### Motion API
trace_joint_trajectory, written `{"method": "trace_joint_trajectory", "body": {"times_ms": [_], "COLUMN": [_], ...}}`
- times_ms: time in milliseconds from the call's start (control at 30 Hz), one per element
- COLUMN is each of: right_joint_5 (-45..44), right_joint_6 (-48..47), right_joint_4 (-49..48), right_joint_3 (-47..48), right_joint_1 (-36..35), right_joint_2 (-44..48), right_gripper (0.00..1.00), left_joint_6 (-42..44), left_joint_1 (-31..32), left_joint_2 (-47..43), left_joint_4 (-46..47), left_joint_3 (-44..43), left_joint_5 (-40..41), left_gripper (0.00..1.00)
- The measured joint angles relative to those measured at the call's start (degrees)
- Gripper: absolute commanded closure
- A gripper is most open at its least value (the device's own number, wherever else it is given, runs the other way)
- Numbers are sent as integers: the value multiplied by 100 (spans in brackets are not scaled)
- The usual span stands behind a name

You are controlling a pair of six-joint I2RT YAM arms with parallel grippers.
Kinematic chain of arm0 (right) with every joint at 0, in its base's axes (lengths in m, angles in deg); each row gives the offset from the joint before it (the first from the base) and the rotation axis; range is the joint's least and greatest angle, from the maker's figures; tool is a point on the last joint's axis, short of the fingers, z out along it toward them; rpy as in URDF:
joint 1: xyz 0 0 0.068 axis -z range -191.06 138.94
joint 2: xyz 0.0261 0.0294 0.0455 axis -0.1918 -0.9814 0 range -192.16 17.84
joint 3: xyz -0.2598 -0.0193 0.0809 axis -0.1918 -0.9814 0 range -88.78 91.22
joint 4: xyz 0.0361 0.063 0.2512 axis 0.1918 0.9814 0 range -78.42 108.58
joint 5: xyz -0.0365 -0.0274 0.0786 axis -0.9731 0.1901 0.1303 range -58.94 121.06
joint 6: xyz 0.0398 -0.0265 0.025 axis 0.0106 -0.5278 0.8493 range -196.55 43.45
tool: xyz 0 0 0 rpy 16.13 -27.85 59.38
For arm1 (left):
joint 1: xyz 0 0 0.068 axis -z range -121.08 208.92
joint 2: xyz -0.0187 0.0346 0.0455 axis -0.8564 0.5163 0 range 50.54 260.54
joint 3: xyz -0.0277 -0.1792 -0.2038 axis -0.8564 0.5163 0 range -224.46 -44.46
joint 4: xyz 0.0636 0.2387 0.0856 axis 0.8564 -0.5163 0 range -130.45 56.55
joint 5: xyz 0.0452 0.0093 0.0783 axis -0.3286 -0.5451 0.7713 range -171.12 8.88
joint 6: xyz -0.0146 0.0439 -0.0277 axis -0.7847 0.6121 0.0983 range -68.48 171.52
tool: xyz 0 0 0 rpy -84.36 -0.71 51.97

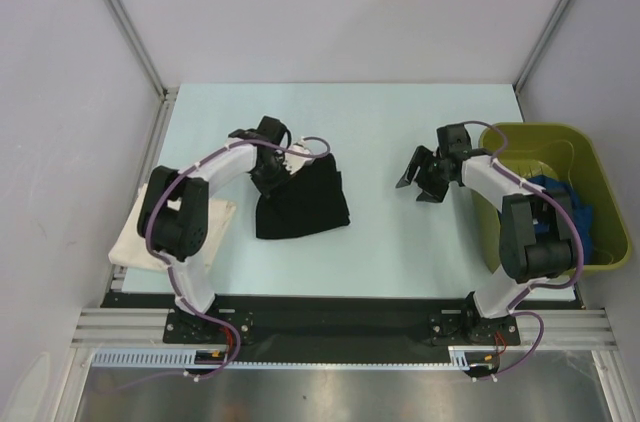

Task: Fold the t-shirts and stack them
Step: Neatly place the folded tshirt to the corner

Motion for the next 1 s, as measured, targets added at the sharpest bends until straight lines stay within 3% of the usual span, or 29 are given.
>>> {"method": "trace_joint_trajectory", "body": {"times_ms": [367, 1000], "right_joint_5": [-83, -144], "right_joint_6": [-118, -173], "right_joint_4": [50, 72], "right_joint_3": [-61, -76], "right_joint_1": [0, 2], "right_joint_2": [212, 321], "right_gripper": [28, 28], "left_joint_6": [1141, 2422], "left_joint_1": [76, 107], "left_joint_2": [-2068, -4242], "left_joint_4": [-839, -2009], "left_joint_3": [1220, 2081], "left_joint_5": [369, 2225], "left_gripper": [100, 100]}}
